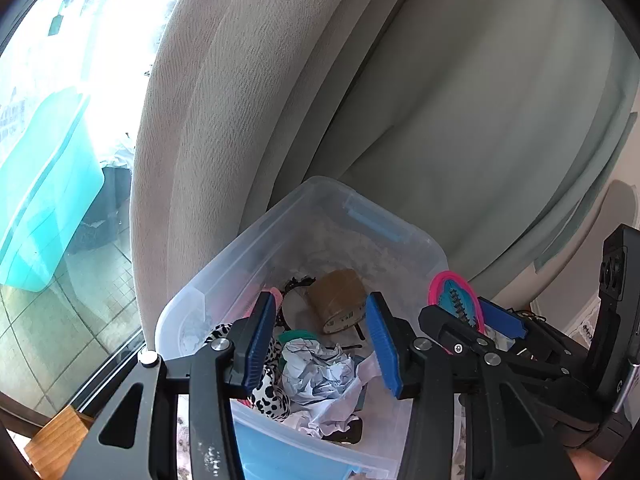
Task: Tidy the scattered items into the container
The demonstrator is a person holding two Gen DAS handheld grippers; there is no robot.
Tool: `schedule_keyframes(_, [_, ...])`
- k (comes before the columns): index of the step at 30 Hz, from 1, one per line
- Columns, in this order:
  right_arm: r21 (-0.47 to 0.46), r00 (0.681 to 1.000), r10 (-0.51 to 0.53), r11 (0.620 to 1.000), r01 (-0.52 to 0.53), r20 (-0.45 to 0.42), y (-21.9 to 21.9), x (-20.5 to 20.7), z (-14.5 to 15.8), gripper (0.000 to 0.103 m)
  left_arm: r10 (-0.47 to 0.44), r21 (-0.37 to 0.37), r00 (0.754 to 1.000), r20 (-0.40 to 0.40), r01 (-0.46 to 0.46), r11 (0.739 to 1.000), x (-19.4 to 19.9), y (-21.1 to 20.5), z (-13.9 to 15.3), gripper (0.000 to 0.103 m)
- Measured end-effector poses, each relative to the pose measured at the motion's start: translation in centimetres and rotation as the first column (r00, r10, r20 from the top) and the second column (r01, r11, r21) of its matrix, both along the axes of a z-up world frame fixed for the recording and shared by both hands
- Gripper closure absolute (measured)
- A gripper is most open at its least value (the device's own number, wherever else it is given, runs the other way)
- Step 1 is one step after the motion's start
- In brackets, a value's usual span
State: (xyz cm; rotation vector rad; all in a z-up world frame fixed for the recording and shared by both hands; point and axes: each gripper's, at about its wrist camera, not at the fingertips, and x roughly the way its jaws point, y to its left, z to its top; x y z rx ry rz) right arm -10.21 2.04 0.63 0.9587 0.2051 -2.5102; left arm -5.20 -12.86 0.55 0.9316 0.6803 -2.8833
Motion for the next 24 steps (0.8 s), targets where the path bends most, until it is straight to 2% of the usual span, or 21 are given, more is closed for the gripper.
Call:
schedule_keyframes(3, [0.008,1.000,-0.004,1.000,0.004,0.004,0.1,0.1,0.0,0.027,-0.006,-0.003,1.000,0.005,0.006,1.000,-1.3,-0.5,-0.6,0.053])
schedule_keyframes(5, [0.012,1.000,-0.007,1.000,0.007,0.009,0.3,0.2,0.0,0.027,-0.007,-0.008,1.000,0.012,0.007,1.000,-1.7,-0.8,-0.8,0.044])
schedule_keyframes(6, [0.012,1.000,-0.008,1.000,0.008,0.013,0.4,0.3,0.0,0.027,-0.009,-0.011,1.000,0.014,0.009,1.000,-1.7,-0.8,-0.8,0.043])
schedule_keyframes(16, [0.043,0.997,-0.045,0.998,0.042,0.061,1.0,1.4,0.4,0.027,-0.049,-0.029,0.999,0.021,0.049,0.998,-1.0,-0.4,-0.5,0.037])
schedule_keyframes(24, [0.065,0.989,-0.085,0.995,0.078,0.117,1.8,2.0,0.3,0.026,-0.046,-0.130,0.998,0.046,0.052,0.990,-0.4,0.7,-0.5,0.024])
